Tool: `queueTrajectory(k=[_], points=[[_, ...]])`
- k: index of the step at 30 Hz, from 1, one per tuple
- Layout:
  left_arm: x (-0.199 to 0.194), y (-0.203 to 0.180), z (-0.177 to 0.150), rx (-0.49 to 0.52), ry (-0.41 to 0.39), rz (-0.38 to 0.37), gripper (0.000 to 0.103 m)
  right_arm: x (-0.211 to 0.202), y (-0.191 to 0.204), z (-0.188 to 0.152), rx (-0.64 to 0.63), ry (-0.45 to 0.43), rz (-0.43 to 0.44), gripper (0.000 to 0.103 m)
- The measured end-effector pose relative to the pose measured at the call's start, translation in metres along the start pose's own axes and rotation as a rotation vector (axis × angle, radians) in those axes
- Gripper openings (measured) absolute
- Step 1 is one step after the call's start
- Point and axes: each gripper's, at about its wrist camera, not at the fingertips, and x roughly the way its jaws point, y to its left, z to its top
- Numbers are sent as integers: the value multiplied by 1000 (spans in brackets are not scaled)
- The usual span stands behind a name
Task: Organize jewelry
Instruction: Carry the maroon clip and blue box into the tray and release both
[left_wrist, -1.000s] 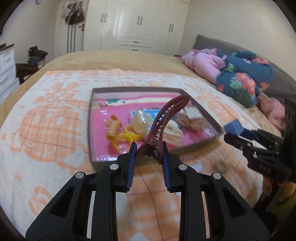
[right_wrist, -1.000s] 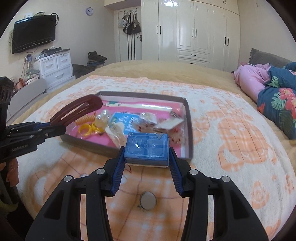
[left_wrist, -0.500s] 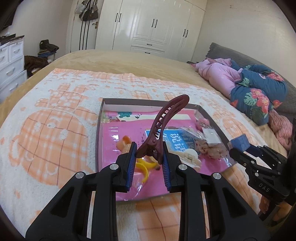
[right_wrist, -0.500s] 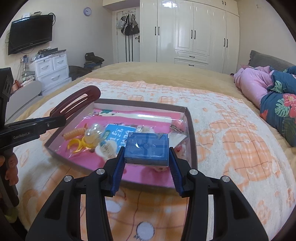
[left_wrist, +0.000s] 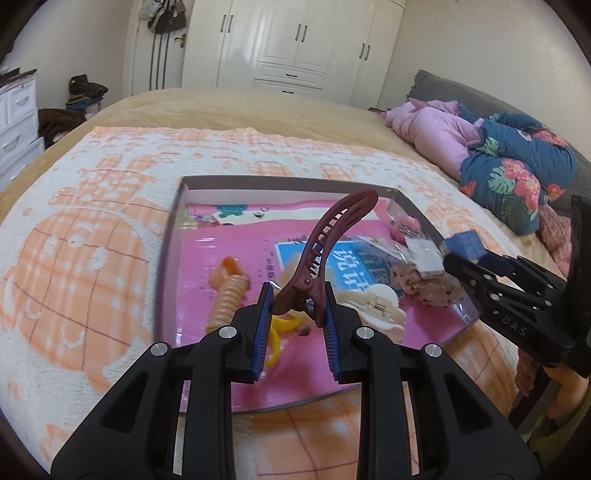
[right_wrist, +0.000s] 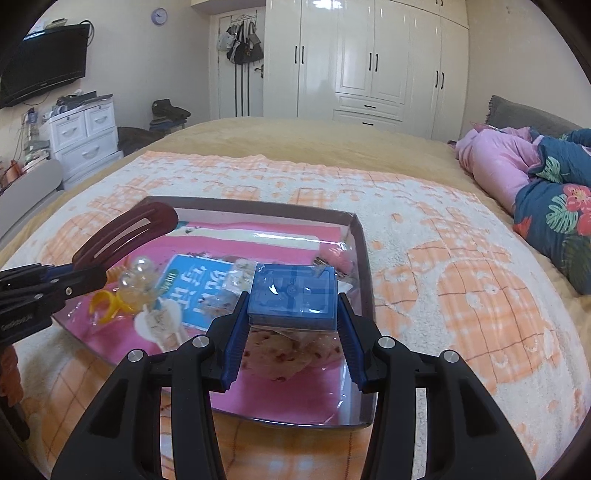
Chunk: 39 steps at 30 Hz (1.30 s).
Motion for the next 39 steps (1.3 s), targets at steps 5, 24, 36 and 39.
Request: queueTrajectory(k=[5,24,36,39], points=[[7,-14,-4,37,16,-18,18,5,-6,-10,8,24,-3,44],[20,-16,-9,43,43,-17,18,5,-7,-19,40,47,47,49],[12,-18,-8,45,29,-7,19,-19,-10,-26,74,23,69,60],[7,-18,-9,46,20,0,22,-31,-9,-30,72,8,70,64]])
